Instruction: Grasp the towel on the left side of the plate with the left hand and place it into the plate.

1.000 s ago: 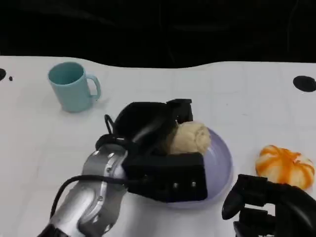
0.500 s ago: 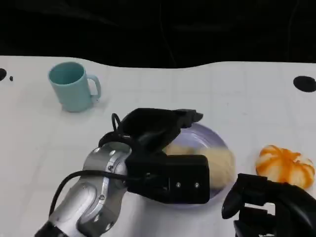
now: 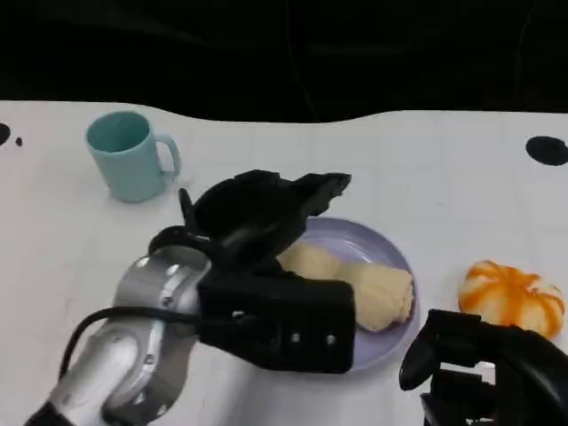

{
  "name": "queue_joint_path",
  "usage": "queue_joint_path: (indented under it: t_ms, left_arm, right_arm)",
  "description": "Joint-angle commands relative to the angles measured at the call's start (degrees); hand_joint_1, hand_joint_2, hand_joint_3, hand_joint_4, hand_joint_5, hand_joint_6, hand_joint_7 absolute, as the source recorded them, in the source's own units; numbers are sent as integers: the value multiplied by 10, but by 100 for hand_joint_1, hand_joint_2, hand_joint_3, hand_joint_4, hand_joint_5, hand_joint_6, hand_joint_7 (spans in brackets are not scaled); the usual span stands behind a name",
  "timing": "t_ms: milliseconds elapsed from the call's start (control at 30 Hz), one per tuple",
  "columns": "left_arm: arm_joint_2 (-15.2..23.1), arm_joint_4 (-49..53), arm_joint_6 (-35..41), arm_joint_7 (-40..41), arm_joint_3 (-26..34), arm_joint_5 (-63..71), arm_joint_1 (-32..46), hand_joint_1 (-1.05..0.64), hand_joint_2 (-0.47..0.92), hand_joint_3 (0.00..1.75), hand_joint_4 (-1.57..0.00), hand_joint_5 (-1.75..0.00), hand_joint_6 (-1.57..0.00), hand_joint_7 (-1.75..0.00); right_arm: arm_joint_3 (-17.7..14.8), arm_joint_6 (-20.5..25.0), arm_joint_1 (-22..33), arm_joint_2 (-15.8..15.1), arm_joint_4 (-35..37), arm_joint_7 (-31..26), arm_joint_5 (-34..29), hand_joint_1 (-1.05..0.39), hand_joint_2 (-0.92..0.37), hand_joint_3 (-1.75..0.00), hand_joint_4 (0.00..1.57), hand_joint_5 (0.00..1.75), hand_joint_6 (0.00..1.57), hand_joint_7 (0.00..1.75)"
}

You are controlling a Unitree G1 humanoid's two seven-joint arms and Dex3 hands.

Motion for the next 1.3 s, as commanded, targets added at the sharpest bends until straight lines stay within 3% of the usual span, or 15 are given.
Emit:
queue_joint_path:
  t_ms: [33, 367, 533, 633, 733, 767, 833, 867, 900, 1000, 1067, 1300]
  left_arm:
    - [35, -51, -12, -10, 36, -15, 27, -81, 92, 16, -17, -33, -17, -4]
    - [81, -134, -60, -15, 136, -123, 105, -71, 92, 16, -22, -41, -24, -6]
    - [57, -154, -97, 10, 205, -238, 160, -51, 92, 17, -40, -49, -39, -10]
    - [29, -161, -111, 19, 245, -328, 191, -27, 92, 20, -59, -57, -59, -16]
    - [3, -173, -87, 10, 281, -428, 215, -14, 91, 31, -77, -70, -86, -19]
    - [-3, -178, -80, 9, 292, -456, 223, -10, 84, 50, -86, -77, -101, -19]
    - [-12, -191, -64, 13, 309, -500, 241, -8, 69, 82, -95, -86, -116, -19]
    - [-15, -201, -55, 16, 315, -514, 252, -8, 66, 93, -96, -107, -121, -29]
    - [-16, -211, -46, 19, 320, -525, 263, -8, 64, 98, -95, -121, -117, -47]
    - [-22, -243, -22, 29, 334, -553, 296, -9, 55, 118, -93, -150, -97, -113]
    - [-35, -257, -5, 38, 344, -585, 319, -9, 45, 135, -93, -163, -91, -135]
    - [-56, -315, 86, 65, 379, -704, 408, -8, 41, 146, -93, -175, -86, -152]
  right_arm:
    - [-9, 5, -2, -6, -5, 0, 3, -2, -51, -123, 67, 175, 64, 148]
    - [-10, 7, -3, -6, -6, 0, 2, -2, -51, -122, 67, 175, 64, 148]
    - [-10, 9, -4, -5, -6, -1, 3, 0, -52, -122, 68, 174, 65, 147]
    - [-8, 10, -5, -6, -6, -1, 2, -1, -52, -122, 68, 174, 65, 147]
    - [-9, 9, -5, -5, -4, 0, 3, 0, -52, -121, 67, 174, 65, 146]
    - [-9, 8, -5, -5, -4, 1, 4, 0, -53, -121, 68, 174, 66, 146]
    - [-9, 10, -6, -4, -3, 0, 5, 0, -53, -121, 68, 174, 66, 146]
    - [-8, 10, -7, -3, -3, 0, 5, -1, -52, -121, 68, 174, 66, 146]
    - [-8, 9, -7, -3, -3, 0, 5, -1, -52, -121, 68, 174, 66, 146]
    - [-6, 11, -9, -2, -3, -2, 5, -1, -52, -122, 68, 174, 66, 146]
    - [-4, 15, -11, -1, -5, -4, 4, -2, -52, -121, 68, 175, 66, 146]
    - [-3, 14, -19, -1, 0, -2, 5, 0, -52, -123, 68, 175, 65, 147]
